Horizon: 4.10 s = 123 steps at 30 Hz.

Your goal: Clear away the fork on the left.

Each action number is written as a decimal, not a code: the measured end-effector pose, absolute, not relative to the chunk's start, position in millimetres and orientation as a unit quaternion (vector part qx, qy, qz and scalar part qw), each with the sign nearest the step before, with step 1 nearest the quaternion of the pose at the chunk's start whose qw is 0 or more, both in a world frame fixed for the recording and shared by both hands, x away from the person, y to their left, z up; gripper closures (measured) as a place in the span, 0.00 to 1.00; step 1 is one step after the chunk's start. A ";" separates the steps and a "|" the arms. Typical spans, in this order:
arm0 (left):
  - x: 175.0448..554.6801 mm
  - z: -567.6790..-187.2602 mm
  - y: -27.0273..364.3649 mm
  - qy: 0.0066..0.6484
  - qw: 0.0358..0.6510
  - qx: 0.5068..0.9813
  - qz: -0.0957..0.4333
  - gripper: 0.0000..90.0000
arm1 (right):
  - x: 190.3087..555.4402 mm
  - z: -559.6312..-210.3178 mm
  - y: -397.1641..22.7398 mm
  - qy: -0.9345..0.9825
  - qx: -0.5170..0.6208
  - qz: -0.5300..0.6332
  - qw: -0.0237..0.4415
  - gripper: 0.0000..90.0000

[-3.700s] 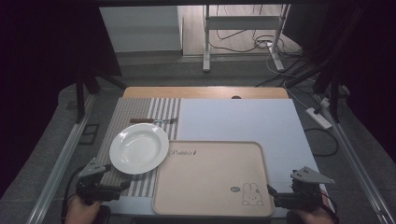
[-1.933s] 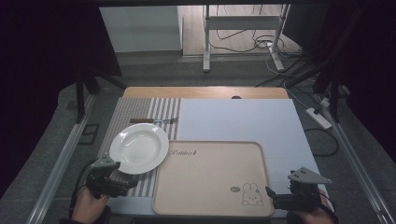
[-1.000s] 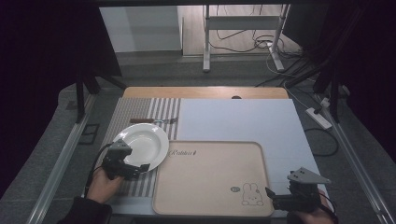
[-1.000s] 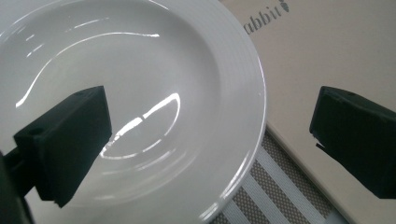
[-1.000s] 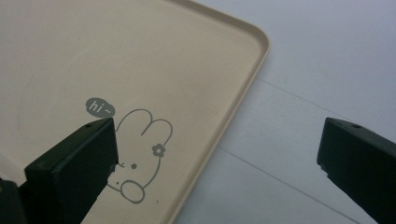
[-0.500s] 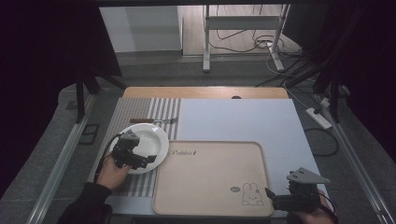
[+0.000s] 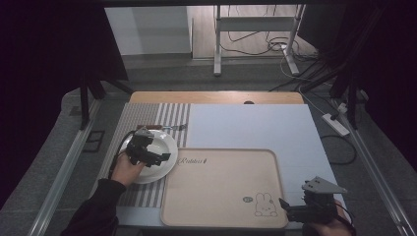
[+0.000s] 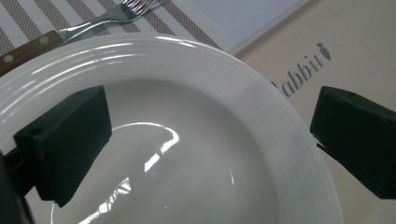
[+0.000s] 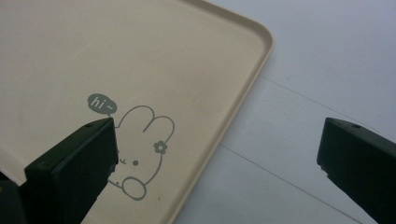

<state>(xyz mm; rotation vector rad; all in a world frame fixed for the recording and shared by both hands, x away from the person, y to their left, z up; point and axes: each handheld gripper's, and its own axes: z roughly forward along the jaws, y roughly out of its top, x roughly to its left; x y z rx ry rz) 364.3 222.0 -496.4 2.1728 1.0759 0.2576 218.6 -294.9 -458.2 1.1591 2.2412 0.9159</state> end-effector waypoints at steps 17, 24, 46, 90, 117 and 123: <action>406.6 -498.0 205.9 0.407 0.337 0.843 0.098 0.00 | 218.4 -458.5 -294.7 0.813 0.421 0.331 0.227 0.00; 422.3 -501.3 199.0 0.408 0.330 0.845 0.098 0.00 | 218.4 -458.4 -294.9 0.814 0.421 0.331 0.225 0.00; 469.1 -506.6 197.3 0.420 0.288 0.854 0.101 0.13 | 218.1 -458.5 -295.3 0.815 0.420 0.331 0.224 0.00; 496.3 -511.3 296.3 0.485 0.184 0.854 0.039 0.99 | 217.0 -459.0 -293.6 0.821 0.412 0.325 0.223 0.00; 526.8 -518.6 227.9 0.425 0.157 0.891 0.043 0.15 | 216.0 -459.1 -294.1 0.822 0.410 0.326 0.224 0.00; 527.2 -515.5 242.4 0.428 0.154 0.889 0.046 0.38 | 215.6 -459.1 -293.8 0.823 0.409 0.324 0.224 0.00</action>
